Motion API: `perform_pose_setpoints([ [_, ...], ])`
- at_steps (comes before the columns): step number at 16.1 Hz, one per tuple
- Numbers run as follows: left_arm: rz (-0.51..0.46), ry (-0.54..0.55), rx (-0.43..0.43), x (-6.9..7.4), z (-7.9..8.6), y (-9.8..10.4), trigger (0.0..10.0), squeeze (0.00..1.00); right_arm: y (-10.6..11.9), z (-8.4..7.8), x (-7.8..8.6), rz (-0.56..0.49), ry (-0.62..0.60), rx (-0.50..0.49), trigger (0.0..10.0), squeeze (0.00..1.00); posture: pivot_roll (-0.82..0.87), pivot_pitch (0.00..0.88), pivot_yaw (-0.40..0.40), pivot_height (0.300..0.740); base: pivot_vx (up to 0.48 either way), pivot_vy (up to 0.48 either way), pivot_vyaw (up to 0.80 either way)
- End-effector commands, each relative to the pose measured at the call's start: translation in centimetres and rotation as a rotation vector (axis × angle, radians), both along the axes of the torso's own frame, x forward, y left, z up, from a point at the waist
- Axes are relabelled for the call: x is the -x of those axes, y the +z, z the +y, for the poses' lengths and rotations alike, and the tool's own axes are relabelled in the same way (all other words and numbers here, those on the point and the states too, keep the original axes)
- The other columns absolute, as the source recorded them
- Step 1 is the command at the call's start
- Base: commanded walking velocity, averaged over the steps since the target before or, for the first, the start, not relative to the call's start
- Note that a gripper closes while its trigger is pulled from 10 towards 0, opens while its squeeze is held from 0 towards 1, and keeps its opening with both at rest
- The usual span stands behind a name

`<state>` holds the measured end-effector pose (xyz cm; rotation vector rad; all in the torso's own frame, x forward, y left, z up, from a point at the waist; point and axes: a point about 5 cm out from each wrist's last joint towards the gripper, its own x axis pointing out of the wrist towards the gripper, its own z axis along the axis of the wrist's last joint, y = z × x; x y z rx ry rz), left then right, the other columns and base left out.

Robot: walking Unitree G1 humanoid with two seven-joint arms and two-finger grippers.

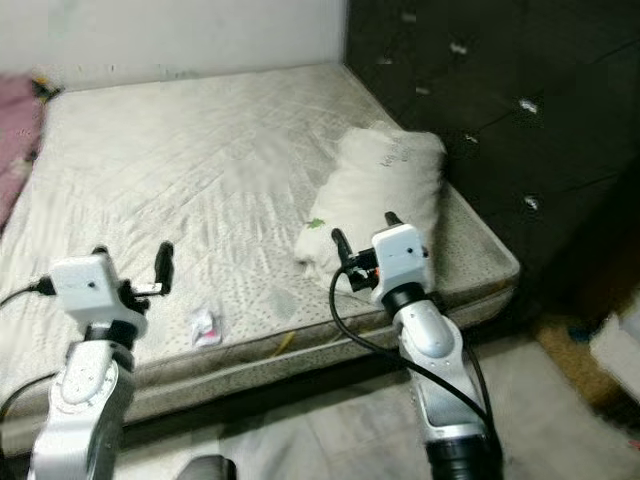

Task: Clean up the room

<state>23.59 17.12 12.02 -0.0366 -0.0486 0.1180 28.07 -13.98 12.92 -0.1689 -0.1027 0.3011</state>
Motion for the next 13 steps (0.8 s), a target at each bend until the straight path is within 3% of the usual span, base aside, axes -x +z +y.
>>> perform_pose_setpoints([
  [1,-0.007,-0.006,-0.005,0.1,0.03,0.09,10.0,0.0,0.06,0.37,-0.1,0.001,0.012,0.003,10.0,0.0,0.02,0.019,-0.037,0.74,0.0,0.0,0.8],
  [13,-0.017,-0.039,-0.012,0.0,-0.5,0.08,10.0,0.0,0.05,0.48,-0.38,0.001,0.02,-0.002,10.0,0.0,0.02,0.005,-0.044,0.74,0.0,0.0,0.78],
])
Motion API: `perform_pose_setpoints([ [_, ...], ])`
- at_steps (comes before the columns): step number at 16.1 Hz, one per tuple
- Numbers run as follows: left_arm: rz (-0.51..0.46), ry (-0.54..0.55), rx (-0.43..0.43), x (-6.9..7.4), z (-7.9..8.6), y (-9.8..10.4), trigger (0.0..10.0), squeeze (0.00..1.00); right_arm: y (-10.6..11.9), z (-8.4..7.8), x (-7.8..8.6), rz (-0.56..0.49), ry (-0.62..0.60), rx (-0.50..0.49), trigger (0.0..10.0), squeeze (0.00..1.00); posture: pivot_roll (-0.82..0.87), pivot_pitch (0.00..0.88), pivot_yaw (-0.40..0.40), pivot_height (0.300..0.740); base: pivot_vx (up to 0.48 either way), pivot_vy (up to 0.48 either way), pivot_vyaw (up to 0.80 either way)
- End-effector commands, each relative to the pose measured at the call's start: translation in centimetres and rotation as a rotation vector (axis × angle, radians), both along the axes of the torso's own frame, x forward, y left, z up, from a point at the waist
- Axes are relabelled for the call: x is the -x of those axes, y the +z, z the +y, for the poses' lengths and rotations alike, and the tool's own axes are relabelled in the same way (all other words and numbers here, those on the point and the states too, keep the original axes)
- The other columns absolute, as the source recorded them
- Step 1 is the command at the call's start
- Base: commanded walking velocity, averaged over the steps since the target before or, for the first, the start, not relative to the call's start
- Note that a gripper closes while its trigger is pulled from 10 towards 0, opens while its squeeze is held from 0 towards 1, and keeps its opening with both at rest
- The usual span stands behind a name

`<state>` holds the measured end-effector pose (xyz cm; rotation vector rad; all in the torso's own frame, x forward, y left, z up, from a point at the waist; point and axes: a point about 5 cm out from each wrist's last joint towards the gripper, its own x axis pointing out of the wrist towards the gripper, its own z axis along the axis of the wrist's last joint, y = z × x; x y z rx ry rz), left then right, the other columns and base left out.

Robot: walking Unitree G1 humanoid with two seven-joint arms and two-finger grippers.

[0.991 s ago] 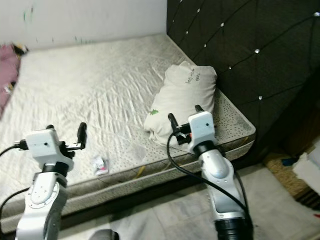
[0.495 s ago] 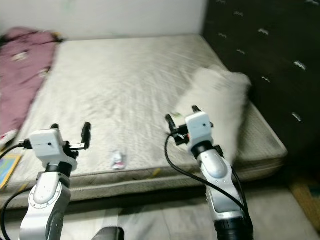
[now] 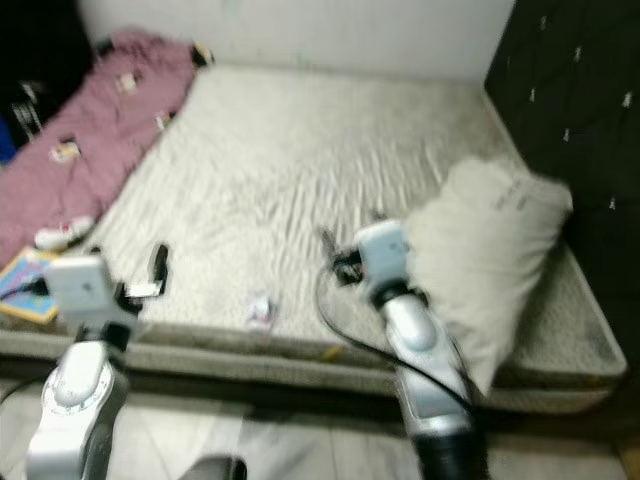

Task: Clean up the room

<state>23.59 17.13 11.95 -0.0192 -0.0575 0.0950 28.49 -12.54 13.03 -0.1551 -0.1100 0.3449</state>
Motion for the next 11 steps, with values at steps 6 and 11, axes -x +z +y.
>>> perform_pose_setpoints([
  [6,-0.019,-0.031,0.009,0.02,-0.73,0.2,10.0,0.0,-0.04,-0.92,-0.13,0.001,-0.027,0.002,10.0,0.0,0.03,0.002,-0.045,0.74,0.087,0.0,0.0],
  [11,-0.024,-0.045,0.014,-0.02,-0.91,0.27,10.0,0.0,-0.02,-1.02,-0.2,0.004,-0.035,-0.006,10.0,0.0,0.02,0.009,-0.042,0.74,0.326,0.0,0.0],
])
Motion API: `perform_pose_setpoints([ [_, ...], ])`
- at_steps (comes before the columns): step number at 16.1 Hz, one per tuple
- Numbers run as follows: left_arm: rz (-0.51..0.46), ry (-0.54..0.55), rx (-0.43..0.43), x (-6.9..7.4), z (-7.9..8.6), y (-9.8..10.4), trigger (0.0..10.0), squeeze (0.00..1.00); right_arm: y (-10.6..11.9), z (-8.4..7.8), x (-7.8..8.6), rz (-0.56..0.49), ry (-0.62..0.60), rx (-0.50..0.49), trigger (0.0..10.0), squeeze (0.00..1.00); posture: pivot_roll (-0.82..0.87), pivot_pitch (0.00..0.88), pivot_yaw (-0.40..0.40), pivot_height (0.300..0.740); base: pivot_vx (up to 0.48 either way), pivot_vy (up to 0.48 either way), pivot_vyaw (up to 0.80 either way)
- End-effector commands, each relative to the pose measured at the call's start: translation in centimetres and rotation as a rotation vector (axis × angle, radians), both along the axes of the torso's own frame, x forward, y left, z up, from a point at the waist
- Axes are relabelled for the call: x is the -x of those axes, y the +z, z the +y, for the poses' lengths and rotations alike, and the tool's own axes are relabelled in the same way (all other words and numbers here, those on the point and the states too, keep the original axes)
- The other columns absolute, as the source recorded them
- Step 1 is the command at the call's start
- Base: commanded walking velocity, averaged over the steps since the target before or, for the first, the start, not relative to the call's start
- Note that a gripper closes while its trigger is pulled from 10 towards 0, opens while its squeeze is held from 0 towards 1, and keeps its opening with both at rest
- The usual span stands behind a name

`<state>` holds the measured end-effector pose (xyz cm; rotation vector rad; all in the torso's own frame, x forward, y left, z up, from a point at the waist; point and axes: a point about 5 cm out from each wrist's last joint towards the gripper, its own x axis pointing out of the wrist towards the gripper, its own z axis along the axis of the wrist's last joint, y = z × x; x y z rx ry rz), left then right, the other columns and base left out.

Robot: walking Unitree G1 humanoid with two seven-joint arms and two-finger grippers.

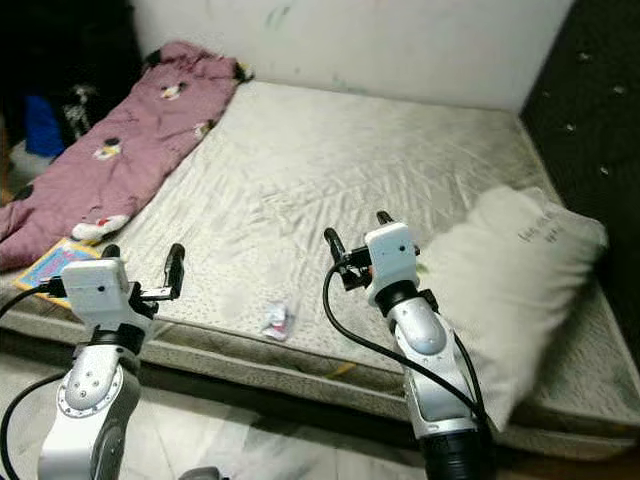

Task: Clean up the room

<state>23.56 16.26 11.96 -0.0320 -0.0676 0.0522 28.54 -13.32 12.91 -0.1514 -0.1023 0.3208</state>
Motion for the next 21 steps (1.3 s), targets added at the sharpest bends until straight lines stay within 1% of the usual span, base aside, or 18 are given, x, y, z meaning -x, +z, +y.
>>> perform_pose_setpoints([
  [1,-0.013,-0.003,0.003,-0.04,-0.07,0.24,10.0,0.0,0.1,-0.26,-0.15,-0.003,-0.011,-0.003,10.0,0.0,0.02,0.009,-0.042,0.74,0.352,0.0,0.0],
  [5,-0.012,-0.006,0.007,-0.16,-0.09,0.28,10.0,0.0,0.16,-0.38,-0.33,-0.003,-0.02,-0.004,10.0,0.0,0.02,0.016,-0.041,0.74,0.352,0.0,0.0],
  [7,0.001,0.001,0.024,-0.22,-0.13,0.13,10.0,0.0,0.08,-0.5,-0.37,-0.001,-0.024,-0.003,10.0,0.0,0.02,0.018,-0.041,0.74,0.0,0.0,0.0],
  [9,0.003,-0.012,0.017,-0.26,-0.51,0.13,10.0,0.0,-0.05,-0.66,-0.45,0.005,-0.031,-0.009,10.0,0.0,0.02,0.02,-0.041,0.74,0.0,0.0,0.0],
  [11,0.009,-0.014,0.023,-0.3,-0.5,0.04,10.0,0.0,-0.07,-0.76,-0.53,0.008,-0.039,-0.012,10.0,0.0,0.02,0.02,-0.04,0.74,0.0,0.0,0.0],
  [12,0.011,-0.019,0.036,-0.35,-0.51,-0.01,10.0,0.0,-0.15,-0.79,-0.57,0.015,-0.046,-0.019,10.0,0.0,0.02,0.019,-0.039,0.74,0.0,0.48,0.0],
  [19,0.013,-0.015,0.053,-0.4,-0.54,-0.02,10.0,0.0,-0.27,-0.88,-0.63,0.027,-0.053,-0.028,10.0,0.0,0.02,0.02,-0.037,0.74,0.0,0.48,0.0],
  [21,0.014,-0.01,0.059,-0.4,-0.47,-0.04,10.0,0.0,-0.31,-0.82,-0.65,0.029,-0.047,-0.028,10.0,0.0,0.02,0.02,-0.037,0.74,0.0,0.48,-0.53],
])
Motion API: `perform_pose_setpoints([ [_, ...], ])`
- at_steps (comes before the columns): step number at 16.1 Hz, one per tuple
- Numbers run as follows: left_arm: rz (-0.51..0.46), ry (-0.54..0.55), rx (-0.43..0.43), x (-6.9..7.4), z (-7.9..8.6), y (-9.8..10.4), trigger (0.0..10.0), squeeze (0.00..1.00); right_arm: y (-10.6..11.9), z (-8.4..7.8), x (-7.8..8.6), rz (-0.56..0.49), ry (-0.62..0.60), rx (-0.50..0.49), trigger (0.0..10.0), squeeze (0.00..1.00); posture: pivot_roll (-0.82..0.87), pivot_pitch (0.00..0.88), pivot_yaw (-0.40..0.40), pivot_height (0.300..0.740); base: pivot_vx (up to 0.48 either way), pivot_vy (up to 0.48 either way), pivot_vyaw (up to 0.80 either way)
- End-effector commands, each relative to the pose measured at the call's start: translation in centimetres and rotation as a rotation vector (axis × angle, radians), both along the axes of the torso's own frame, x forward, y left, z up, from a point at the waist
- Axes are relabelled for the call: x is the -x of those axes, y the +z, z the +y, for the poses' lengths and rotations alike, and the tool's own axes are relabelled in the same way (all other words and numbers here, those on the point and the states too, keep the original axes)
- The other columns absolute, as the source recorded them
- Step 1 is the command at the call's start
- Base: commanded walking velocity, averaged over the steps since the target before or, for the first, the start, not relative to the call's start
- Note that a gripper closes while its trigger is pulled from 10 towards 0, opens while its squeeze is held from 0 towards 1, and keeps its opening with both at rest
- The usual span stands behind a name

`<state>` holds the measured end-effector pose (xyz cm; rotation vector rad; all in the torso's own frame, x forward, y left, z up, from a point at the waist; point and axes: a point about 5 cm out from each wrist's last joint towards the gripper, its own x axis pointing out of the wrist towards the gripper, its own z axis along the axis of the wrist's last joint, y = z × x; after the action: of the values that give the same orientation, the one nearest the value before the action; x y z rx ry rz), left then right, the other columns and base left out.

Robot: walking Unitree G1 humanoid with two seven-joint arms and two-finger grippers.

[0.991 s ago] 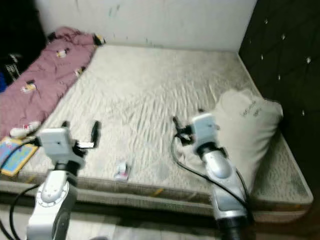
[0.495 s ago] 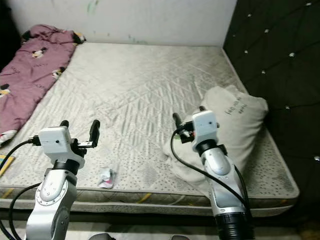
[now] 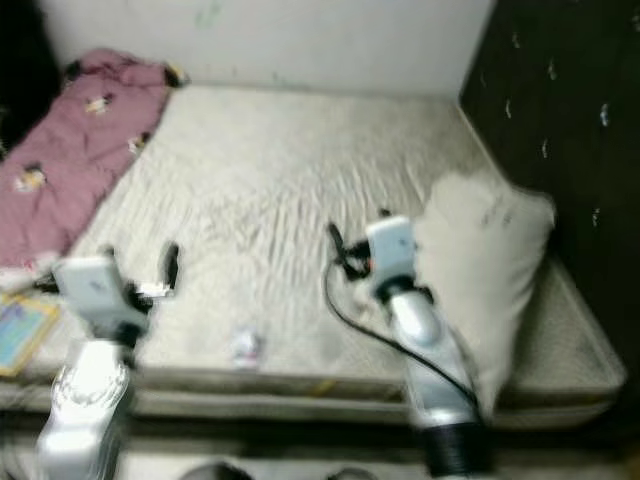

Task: Clean up the room

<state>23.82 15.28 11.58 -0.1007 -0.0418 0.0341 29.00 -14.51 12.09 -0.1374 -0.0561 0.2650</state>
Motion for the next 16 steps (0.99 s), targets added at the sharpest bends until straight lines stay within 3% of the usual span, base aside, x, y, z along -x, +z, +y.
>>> perform_pose_setpoints([
  [1,-0.009,0.014,-0.008,-0.14,0.52,0.34,10.0,0.0,0.5,0.36,-0.21,-0.015,0.012,-0.019,10.0,0.0,0.02,0.02,-0.037,0.74,0.0,0.48,-0.52],
  [9,-0.022,0.023,0.007,-0.2,0.67,0.41,10.0,0.0,0.37,0.4,-0.34,-0.01,0.026,-0.013,10.0,0.0,0.02,0.01,-0.047,0.74,0.0,0.48,0.0],
  [16,-0.033,0.015,0.017,-0.14,0.61,0.49,10.0,0.0,0.28,0.39,-0.35,-0.007,0.028,-0.012,10.0,0.0,0.02,0.007,-0.047,0.74,0.0,0.0,0.0],
])
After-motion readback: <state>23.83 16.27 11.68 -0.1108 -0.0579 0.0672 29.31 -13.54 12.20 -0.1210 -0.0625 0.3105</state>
